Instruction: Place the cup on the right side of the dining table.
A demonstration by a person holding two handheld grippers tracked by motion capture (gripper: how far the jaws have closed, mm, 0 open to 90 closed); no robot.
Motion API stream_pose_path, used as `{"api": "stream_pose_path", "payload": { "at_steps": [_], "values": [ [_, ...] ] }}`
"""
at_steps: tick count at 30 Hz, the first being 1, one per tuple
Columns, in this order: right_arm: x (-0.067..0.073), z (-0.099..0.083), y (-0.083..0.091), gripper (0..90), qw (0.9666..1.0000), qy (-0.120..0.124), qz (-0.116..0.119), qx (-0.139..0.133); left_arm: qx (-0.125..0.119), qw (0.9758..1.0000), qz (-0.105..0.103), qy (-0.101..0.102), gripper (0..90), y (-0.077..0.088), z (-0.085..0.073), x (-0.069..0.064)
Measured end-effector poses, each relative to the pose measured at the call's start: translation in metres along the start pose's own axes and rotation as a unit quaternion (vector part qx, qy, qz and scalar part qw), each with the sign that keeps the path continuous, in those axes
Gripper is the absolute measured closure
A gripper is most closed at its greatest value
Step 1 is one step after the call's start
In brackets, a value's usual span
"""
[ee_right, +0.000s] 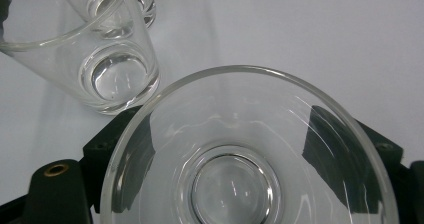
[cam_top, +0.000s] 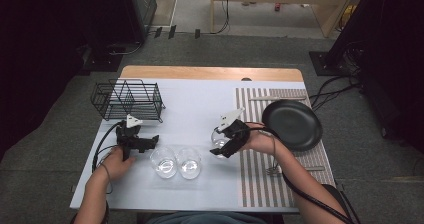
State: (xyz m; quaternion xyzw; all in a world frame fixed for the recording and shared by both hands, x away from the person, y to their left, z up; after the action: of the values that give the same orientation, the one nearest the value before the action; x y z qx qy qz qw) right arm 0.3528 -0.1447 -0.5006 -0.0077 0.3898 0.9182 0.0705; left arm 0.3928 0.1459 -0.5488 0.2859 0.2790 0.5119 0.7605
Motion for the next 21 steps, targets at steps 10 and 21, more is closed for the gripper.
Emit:
{"api": "stream_pose_path", "payload": {
  "at_steps": [10,21],
  "values": [
    [-0.0041,-0.0013,0.0022,18.7,0.9999,-0.011,-0.005,0.0,0.0,1.0,0.0,0.001,0.0,0.0,0.0,0.0],
    [-0.008,-0.0029,0.0035,18.7,0.9998,-0.019,-0.011,-0.001,0.0,1.0,0.0,0.001,0.0,0.0,0.0,-0.0001]
  ]
}}
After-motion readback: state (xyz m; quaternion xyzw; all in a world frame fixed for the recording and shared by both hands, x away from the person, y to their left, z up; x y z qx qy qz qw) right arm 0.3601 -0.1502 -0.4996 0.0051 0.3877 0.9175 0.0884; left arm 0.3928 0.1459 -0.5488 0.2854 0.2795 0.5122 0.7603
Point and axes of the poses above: each handheld gripper's, and its own axes: y roughly backward along the jaws, z roughly out of its top, x roughly to its left, the point moved 7 cm from there along -y, roughly forward along the jaws, and after that the axes turned 11 degrees about y, right-handed, at the moved point
